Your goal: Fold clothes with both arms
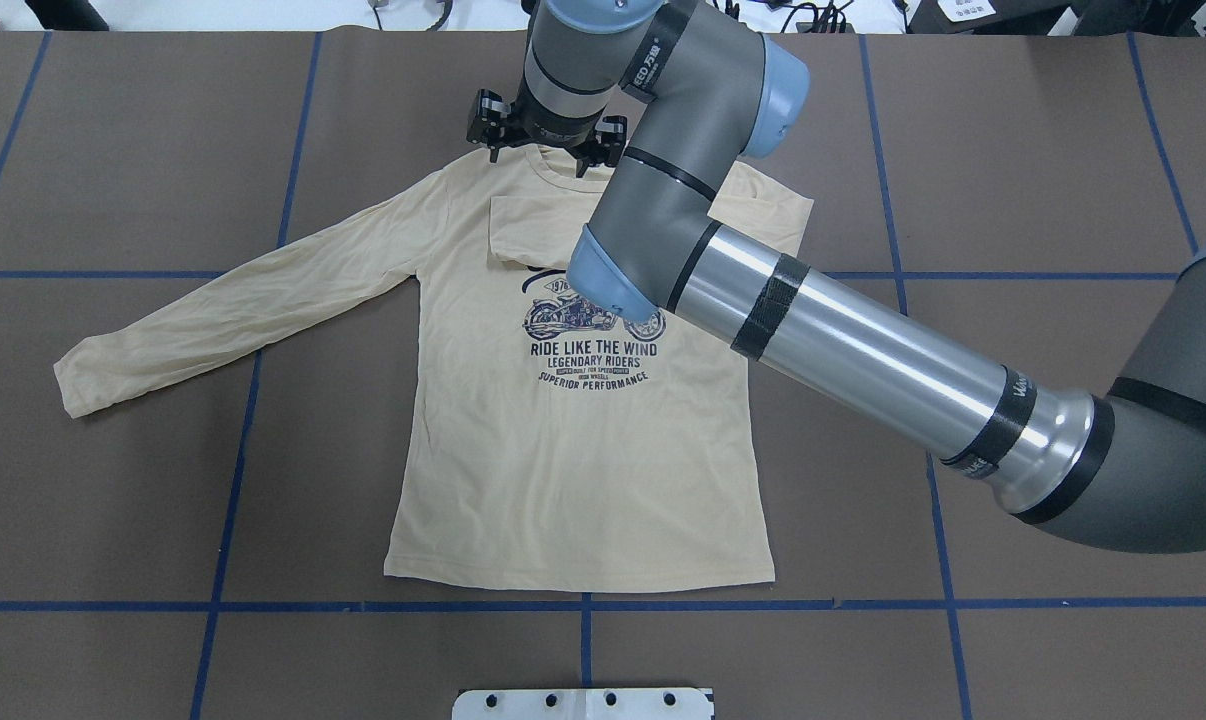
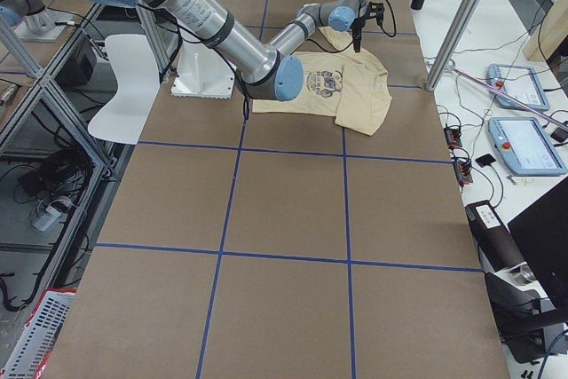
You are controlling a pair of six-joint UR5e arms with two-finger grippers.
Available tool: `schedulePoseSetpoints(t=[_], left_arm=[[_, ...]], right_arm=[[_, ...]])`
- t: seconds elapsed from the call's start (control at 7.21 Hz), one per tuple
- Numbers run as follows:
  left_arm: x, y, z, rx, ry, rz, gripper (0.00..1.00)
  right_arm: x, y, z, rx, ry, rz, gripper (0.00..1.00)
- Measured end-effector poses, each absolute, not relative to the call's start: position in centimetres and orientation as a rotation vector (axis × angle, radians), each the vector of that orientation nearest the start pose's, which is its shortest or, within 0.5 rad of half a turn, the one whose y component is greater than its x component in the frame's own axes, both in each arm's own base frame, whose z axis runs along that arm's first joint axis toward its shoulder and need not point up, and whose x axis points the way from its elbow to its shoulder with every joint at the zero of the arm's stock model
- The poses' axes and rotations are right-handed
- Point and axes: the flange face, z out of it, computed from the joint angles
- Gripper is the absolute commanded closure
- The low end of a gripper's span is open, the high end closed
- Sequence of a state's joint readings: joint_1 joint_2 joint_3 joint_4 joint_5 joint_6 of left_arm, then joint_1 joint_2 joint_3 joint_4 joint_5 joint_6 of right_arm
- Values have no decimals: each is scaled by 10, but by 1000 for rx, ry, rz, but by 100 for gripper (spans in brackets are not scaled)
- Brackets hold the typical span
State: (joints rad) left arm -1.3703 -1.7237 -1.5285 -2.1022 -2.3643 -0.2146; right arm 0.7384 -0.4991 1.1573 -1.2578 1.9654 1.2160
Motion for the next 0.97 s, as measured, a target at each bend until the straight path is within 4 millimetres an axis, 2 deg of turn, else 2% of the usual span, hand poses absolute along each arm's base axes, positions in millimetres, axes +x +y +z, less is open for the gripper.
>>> schedulePoseSetpoints(t=[0.28,0.42,0.69,0.97], left_arm=[[95,-569,526,456,864,148,1],[120,-552,523,452,857,102,1],[162,-500,520,424,833,26,1],[184,-469,528,380,818,-34,1]], right_arm=[[-502,-621,128,185,-947,158,0],[-480,-615,147,184,-893,134,0],[-432,-597,183,192,-820,82,0],[-395,-584,216,200,-800,61,0]])
